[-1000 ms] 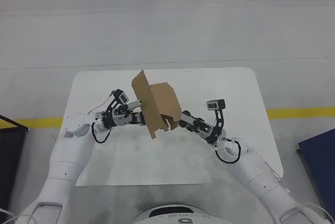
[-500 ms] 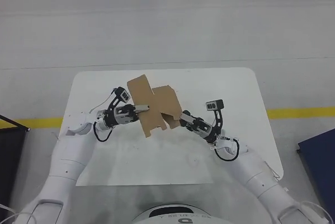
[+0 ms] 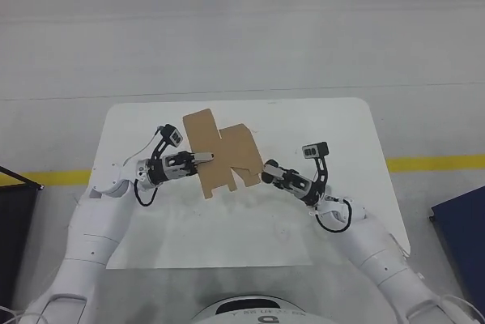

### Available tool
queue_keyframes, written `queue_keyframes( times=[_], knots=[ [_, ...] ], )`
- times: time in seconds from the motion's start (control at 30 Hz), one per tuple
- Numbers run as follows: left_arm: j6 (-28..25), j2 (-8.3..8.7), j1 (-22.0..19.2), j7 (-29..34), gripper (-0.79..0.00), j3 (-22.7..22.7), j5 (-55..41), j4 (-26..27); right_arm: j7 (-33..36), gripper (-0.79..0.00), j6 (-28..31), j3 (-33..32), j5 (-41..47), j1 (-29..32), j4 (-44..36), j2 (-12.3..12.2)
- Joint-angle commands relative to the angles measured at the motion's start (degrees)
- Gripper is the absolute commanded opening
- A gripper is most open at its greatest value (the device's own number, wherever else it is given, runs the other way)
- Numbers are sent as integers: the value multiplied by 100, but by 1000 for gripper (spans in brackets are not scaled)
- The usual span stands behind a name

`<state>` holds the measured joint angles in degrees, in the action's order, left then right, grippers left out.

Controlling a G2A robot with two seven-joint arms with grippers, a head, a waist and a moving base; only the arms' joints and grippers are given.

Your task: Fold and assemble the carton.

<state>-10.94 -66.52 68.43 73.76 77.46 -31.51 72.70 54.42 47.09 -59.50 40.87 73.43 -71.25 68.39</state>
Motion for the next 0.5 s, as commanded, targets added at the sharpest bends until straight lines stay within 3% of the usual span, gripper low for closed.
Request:
queue_keyframes(
  times=[0.0, 0.17, 0.47],
  knots=[
    [97, 21, -7, -7, -785, 70, -65, -17, 33, 0, 63, -81, 88, 45, -17, -14],
    [373, 79, -13, -219, -785, 218, 65, 54, 106, 0, 172, -271, 297, 171, -86, -51],
    [373, 79, -13, -219, -785, 218, 65, 54, 106, 0, 172, -271, 297, 171, -86, -51]
  ],
)
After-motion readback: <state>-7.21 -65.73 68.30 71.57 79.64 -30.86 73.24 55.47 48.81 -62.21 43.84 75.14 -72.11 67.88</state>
